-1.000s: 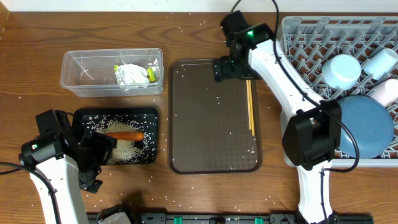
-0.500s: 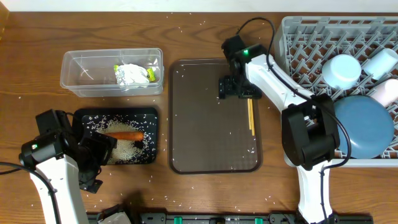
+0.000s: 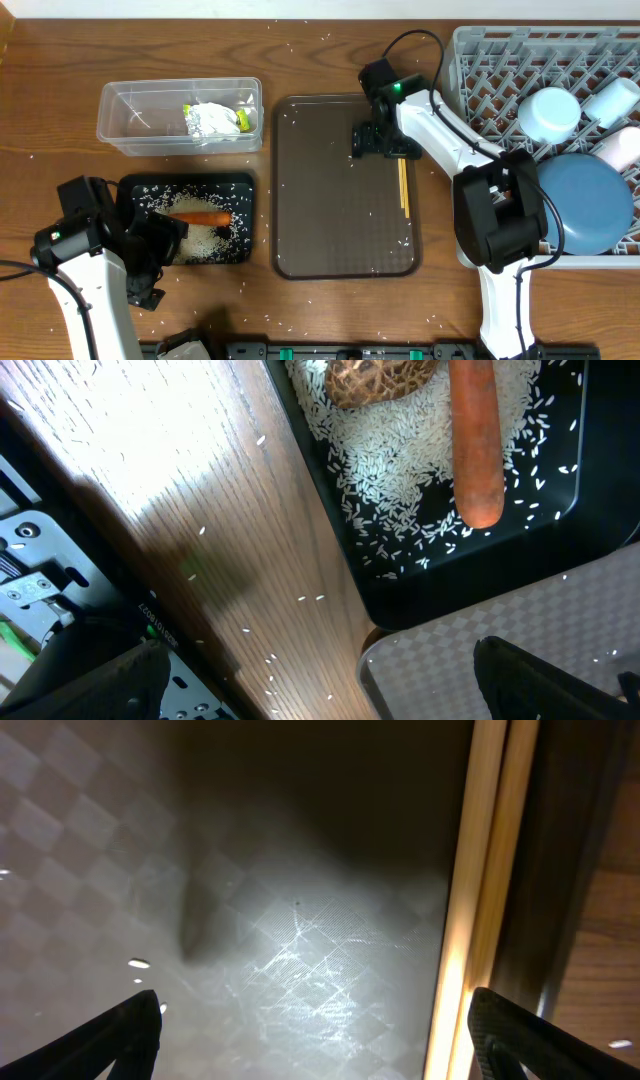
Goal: Sort waste into correct bins and load items into the dishwasher rack
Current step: 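Lower the right gripper onto one chopstick and close on it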
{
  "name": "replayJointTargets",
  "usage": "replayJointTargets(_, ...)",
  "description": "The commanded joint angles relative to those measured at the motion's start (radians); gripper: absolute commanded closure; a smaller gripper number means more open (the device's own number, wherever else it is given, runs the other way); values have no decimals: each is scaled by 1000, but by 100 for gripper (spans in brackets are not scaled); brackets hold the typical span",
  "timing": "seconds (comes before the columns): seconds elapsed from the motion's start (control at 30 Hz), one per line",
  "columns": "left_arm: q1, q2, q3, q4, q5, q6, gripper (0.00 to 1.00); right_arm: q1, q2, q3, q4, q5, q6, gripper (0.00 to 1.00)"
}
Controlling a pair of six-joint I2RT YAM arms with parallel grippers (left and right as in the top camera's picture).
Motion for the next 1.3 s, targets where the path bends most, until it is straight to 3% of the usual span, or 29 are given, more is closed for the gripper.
replayJointTargets(0.0, 5, 2, 0, -3, -10, -12, 2, -3, 9, -29, 12, 0, -8, 9)
replayJointTargets(0.4, 5, 2, 0, -3, -10, -12, 2, -2, 9, -39, 29, 0, -8, 9)
replayJointTargets(0.6, 5, 2, 0, -3, -10, -12, 2, 14, 9, -64, 57, 0, -8, 21)
replayJointTargets(0.73, 5, 2, 0, -3, -10, -12, 2, 25, 9, -111, 105, 0, 7, 23)
replayJointTargets(0.87, 5, 2, 0, -3, -10, -12, 2, 26, 9, -131, 117, 3, 16, 35)
replayJointTargets(1.07, 5, 2, 0, -3, -10, -12, 3, 26, 9, -134, 115, 38, 62, 77)
replayJointTargets(1.2, 5, 2, 0, -3, -10, -12, 2, 27, 9, -136, 115, 37, 68, 87)
replayJointTargets(1.27, 5, 2, 0, -3, -10, -12, 2, 27, 9, -136, 108, 34, 68, 99)
